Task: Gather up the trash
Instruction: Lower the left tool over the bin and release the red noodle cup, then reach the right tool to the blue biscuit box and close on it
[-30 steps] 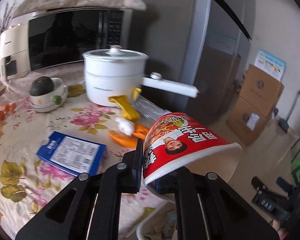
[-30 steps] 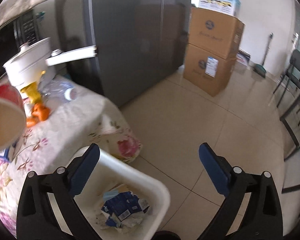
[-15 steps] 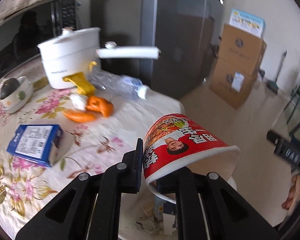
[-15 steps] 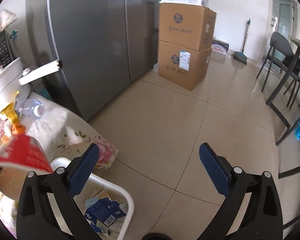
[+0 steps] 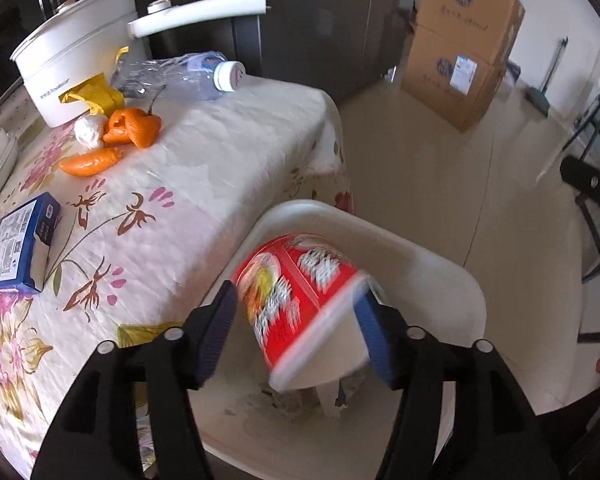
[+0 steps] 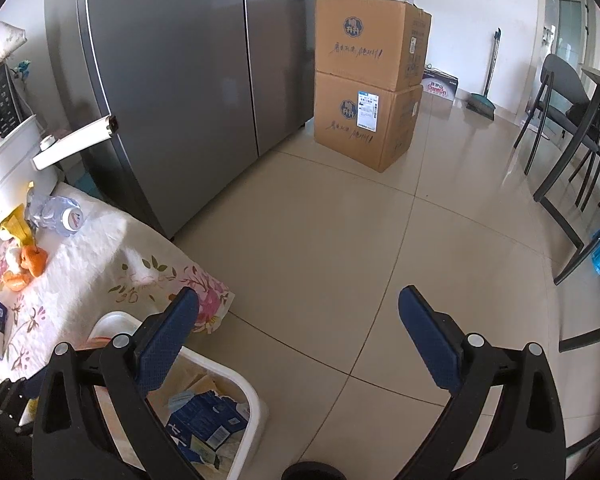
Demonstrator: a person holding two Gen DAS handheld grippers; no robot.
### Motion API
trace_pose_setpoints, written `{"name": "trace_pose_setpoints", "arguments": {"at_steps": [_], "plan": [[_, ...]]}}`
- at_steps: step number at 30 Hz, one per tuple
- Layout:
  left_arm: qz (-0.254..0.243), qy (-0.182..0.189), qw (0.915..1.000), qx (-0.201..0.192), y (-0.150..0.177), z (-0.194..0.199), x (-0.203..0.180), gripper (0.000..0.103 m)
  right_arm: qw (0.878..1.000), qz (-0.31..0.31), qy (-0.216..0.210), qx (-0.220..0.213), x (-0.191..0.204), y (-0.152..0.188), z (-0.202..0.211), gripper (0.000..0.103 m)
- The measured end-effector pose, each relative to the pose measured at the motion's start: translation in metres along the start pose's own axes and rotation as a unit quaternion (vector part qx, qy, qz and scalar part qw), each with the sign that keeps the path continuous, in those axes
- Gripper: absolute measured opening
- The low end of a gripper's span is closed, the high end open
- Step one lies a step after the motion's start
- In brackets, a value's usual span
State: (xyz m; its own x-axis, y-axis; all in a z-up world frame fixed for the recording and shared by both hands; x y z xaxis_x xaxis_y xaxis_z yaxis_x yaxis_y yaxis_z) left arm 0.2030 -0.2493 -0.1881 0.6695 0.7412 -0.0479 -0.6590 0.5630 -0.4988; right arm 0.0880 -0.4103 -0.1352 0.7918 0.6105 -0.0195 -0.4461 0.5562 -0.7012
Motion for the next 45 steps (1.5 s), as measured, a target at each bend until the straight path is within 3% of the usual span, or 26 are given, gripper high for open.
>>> {"name": "trace_pose_setpoints", "arguments": {"at_steps": [2, 6, 12, 20, 25, 28, 31, 32, 33, 35, 37, 40, 45], "plan": [[-0.004, -0.003, 0.9999, 0.008, 0.002, 0.0, -0.002, 0.075, 1.0, 0.002, -0.002, 0.003, 0.002, 0.001, -0.001, 0.096], [-0.008, 0.006, 0.9998, 0.018, 0.003, 0.004, -0.003, 0.078, 1.0, 0.003, -0.008, 0.007, 0.007, 0.001, -0.002, 0.096], [0.004, 0.005, 1.0, 0.004, -0.001, 0.022, 0.012, 0.079, 1.0, 0.013, -0.019, 0.01, 0.023, 0.002, -0.001, 0.096], [0.077, -0.012, 0.9968, -0.017, -0.006, 0.047, 0.073, 0.079, 0.996, 0.066, -0.049, 0.017, 0.067, 0.012, 0.001, 0.096], [0.151, -0.018, 0.9873, -0.045, -0.006, 0.075, 0.13, 0.079, 0.982, 0.144, -0.115, 0.028, 0.121, 0.029, 0.011, 0.096], [0.198, -0.028, 0.9771, -0.073, -0.005, 0.098, 0.17, 0.081, 0.955, 0.234, -0.183, 0.012, 0.169, 0.042, 0.032, 0.096], [0.251, -0.034, 0.9621, -0.102, 0.002, 0.124, 0.213, 0.082, 0.918, 0.316, -0.241, -0.012, 0.218, 0.054, 0.058, 0.096], [0.272, -0.034, 0.9552, -0.111, 0.006, 0.134, 0.23, 0.082, 0.902, 0.341, -0.263, -0.015, 0.235, 0.057, 0.066, 0.096], [0.288, -0.034, 0.9496, -0.118, 0.01, 0.141, 0.242, 0.082, 0.88, 0.377, -0.289, -0.02, 0.258, 0.06, 0.076, 0.096], [0.331, -0.029, 0.9331, -0.136, 0.022, 0.161, 0.275, 0.083, 0.85, 0.421, -0.316, -0.027, 0.287, 0.065, 0.088, 0.096], [0.363, -0.025, 0.9195, -0.149, 0.033, 0.176, 0.299, 0.084, 0.812, 0.476, -0.336, -0.034, 0.323, 0.069, 0.102, 0.096], [0.397, -0.03, 0.9018, -0.168, 0.049, 0.197, 0.33, 0.084, 0.781, 0.516, -0.351, -0.034, 0.36, 0.075, 0.113, 0.096], [0.422, -0.04, 0.8873, -0.182, 0.072, 0.216, 0.362, 0.084, 0.75, 0.553, -0.362, -0.019, 0.412, 0.083, 0.115, 0.096]]}}
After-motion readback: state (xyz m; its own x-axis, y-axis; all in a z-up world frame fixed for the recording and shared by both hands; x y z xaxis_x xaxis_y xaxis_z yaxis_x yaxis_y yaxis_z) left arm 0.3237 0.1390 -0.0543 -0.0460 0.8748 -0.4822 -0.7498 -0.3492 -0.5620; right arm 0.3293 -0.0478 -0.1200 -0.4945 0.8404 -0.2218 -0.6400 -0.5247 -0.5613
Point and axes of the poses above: each gripper's, at about its wrist camera, not at the fingertips, and z roughly against the way its jaws point, x to its left, y to its underside, the point moved 1 cm from there along -z, roughly the way its jaws point, and after that the axes turned 2 degrees about y, right-handed, at the moved point
